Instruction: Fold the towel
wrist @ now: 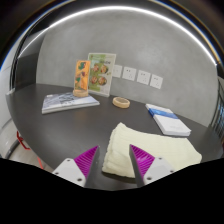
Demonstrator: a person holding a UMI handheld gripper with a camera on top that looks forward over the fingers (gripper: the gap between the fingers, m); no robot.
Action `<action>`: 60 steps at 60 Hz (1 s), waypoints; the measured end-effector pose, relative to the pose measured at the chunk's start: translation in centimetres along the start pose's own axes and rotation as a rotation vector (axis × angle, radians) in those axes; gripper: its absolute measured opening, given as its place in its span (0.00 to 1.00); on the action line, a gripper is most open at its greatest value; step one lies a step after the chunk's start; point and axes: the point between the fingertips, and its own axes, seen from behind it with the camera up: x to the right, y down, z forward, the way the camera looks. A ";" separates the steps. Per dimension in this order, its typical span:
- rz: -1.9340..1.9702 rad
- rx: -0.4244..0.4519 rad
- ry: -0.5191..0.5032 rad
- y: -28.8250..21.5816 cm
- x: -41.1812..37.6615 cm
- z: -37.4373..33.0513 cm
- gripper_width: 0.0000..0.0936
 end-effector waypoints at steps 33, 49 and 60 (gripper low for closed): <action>0.075 0.208 -0.051 -6.2 6.8 -1.4 0.01; 0.194 0.207 0.165 -5.0 24.8 -4.2 0.00; 0.219 0.080 0.250 2.0 31.0 -2.5 0.01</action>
